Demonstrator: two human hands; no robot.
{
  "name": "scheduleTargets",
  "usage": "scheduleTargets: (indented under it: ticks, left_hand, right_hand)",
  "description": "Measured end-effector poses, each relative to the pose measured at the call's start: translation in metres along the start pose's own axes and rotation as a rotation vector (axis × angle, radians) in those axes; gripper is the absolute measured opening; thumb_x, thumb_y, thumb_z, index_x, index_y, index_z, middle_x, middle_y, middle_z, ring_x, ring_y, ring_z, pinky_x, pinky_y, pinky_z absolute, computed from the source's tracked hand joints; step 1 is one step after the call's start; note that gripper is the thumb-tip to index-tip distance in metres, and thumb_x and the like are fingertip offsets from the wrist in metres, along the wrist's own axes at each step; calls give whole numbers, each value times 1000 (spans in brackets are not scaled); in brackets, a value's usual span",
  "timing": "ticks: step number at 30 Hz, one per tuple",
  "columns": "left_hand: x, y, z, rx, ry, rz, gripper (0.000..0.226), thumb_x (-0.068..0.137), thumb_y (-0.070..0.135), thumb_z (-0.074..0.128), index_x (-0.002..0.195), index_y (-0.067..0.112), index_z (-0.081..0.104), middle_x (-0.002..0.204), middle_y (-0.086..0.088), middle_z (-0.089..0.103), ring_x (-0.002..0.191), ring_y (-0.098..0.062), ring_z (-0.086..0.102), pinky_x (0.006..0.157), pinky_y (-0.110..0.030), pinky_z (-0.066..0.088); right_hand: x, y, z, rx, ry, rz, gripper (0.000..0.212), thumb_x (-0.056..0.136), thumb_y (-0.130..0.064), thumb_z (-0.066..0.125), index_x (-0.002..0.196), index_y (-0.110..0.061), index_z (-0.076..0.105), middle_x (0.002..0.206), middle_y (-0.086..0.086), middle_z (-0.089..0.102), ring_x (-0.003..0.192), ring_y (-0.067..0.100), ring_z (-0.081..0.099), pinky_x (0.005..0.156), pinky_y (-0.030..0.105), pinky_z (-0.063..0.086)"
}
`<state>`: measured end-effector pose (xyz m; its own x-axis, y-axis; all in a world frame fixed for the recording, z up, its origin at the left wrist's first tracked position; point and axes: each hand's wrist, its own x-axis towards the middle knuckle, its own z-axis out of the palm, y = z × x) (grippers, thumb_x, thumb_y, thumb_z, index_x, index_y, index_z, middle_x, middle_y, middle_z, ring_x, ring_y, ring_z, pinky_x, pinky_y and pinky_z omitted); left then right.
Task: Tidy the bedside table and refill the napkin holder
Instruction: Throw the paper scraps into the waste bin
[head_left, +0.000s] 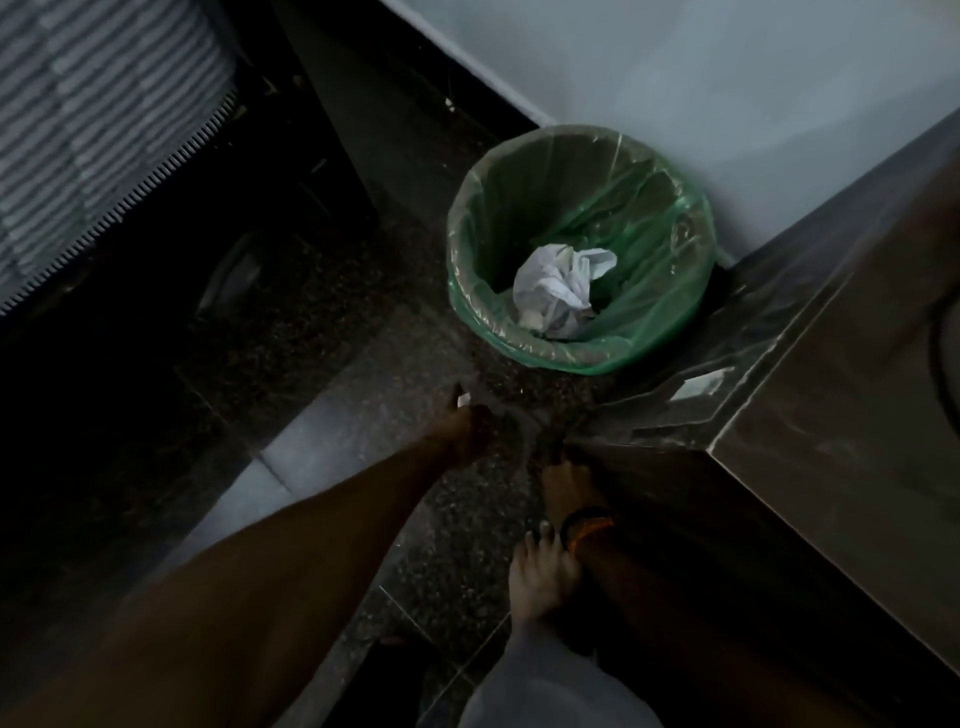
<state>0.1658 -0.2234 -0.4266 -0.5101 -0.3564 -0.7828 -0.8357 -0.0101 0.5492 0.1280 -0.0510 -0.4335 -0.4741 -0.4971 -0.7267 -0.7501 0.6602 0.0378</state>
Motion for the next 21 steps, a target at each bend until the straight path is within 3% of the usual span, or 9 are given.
scheduleTargets:
  ticks: [2,4,6,8,10,12,13,16,21]
  left_hand:
    - [3,3,5,-110,33,-47,34,106,19,35,129,29,57,90,-20,69,49,-19,57,41,-16,45]
    - [14,-2,7,-158,97,-69,45,103,10,40,147,16,30,107,-32,60,55,-26,51,32,-19,43]
    - [12,-1,8,-112,120,-5,38,101,4,40,138,3,32,93,-30,56,55,-25,47,30,-17,39]
    - [8,1,8,-112,98,-1,13,100,-1,38,110,0,46,81,-24,54,51,-24,51,31,-16,38]
    - [10,0,6,-22,112,7,8,96,-3,42,99,-4,49,73,-16,51,54,-27,54,42,-26,45]
    - [9,-1,2,68,103,-2,26,93,4,51,114,-12,54,87,-22,59,74,-38,60,64,-40,48]
    - [7,-2,-1,194,89,16,28,93,10,56,112,-10,60,100,-24,63,89,-41,62,74,-38,47]
    - [-16,6,-12,432,108,84,16,89,9,59,99,-2,66,108,-19,66,104,-34,62,69,-25,37]
    - [-49,29,-34,487,188,146,20,91,21,59,105,7,61,110,-17,65,108,-34,59,81,-36,47]
  right_hand:
    - [3,0,7,-38,-9,-4,53,93,-14,55,142,-1,38,138,18,49,122,33,55,96,42,47]
    - [4,2,10,-47,-28,-3,63,87,-16,63,143,-3,36,141,20,44,121,34,55,95,42,48]
    - [10,5,15,-25,-59,-28,60,83,-18,68,137,-9,45,140,19,44,119,34,55,94,42,48]
    - [13,5,16,10,-71,-55,53,83,-20,68,132,-11,50,137,17,49,117,33,57,92,40,49]
    - [14,2,10,54,-2,-46,33,94,-13,51,126,-10,55,133,15,52,114,32,58,91,40,49]
    - [11,-3,-1,123,73,-48,32,96,-8,42,125,-10,55,132,14,53,113,32,58,90,40,48]
    - [8,-6,-9,155,106,-56,33,95,-10,44,126,-10,53,132,13,54,112,33,59,89,40,48]
    - [-3,-13,-35,218,179,-118,38,92,-10,47,131,-11,50,131,13,54,111,36,59,88,41,49]
    - [-27,-16,-76,291,236,-230,44,93,-10,45,136,-17,50,139,15,48,111,41,58,95,44,46]
